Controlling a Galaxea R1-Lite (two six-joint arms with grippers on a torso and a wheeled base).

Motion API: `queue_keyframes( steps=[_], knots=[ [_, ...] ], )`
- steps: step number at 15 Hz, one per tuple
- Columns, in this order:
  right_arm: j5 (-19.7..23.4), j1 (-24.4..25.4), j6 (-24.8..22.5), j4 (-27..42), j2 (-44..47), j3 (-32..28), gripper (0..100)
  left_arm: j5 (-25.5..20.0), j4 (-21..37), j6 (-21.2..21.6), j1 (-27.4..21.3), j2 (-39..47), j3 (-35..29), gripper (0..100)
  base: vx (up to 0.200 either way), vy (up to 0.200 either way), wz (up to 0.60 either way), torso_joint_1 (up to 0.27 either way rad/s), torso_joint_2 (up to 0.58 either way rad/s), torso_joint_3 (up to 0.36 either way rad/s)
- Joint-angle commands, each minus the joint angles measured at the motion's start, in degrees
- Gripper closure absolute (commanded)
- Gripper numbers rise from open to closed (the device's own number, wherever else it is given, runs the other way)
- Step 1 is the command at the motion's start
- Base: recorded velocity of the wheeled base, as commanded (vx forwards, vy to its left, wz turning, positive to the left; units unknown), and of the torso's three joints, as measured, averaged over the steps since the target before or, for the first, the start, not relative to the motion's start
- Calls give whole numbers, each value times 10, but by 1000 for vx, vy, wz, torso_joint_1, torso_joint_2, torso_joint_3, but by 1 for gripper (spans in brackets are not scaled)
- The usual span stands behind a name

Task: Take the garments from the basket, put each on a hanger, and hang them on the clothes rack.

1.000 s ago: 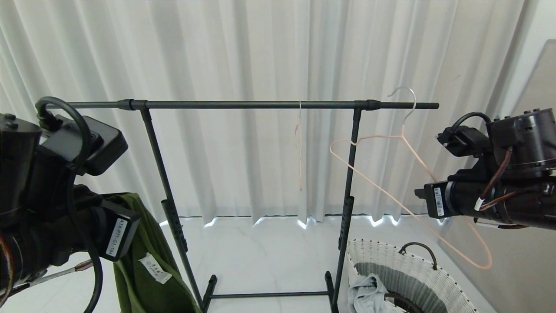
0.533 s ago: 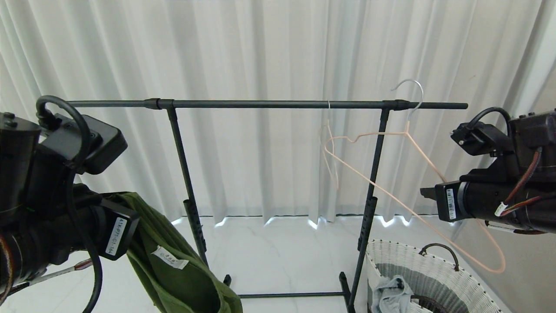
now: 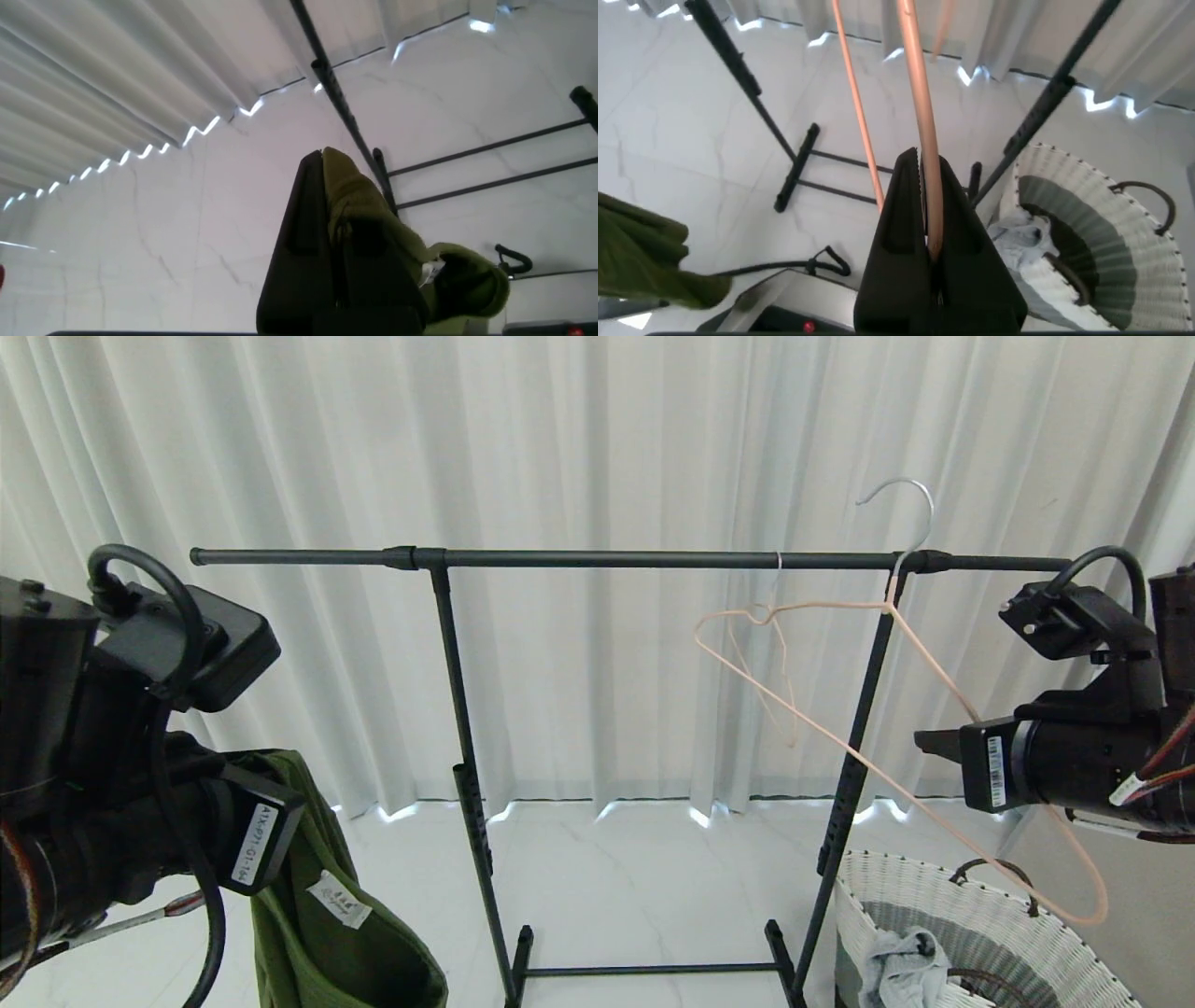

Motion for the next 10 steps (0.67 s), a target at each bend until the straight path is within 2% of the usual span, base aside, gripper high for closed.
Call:
queue_keyframes(
  steps=[1,3,5,7,8,10],
  knots=[
    [5,10,0,0,-10,6,100,0,0,8,-1,1,-1,100,0,0,0,0,0,0],
    [23,30,1,-1,-31,34,100,1,0,29,0,13,-8,100,0,0,0,0,0,0],
    [63,58,0,-4,-73,86,100,15,0,25,18,51,-37,100,0,0,0,0,0,0],
    [80,99,-1,-5,-114,134,100,37,0,19,38,94,-70,100,0,0,0,0,0,0],
    [86,132,3,-6,-146,162,100,55,-3,-5,39,133,-101,100,0,0,0,0,0,0],
    [113,177,28,-7,-185,185,100,59,-3,-67,19,184,-141,100,0,0,0,0,0,0]
  ],
)
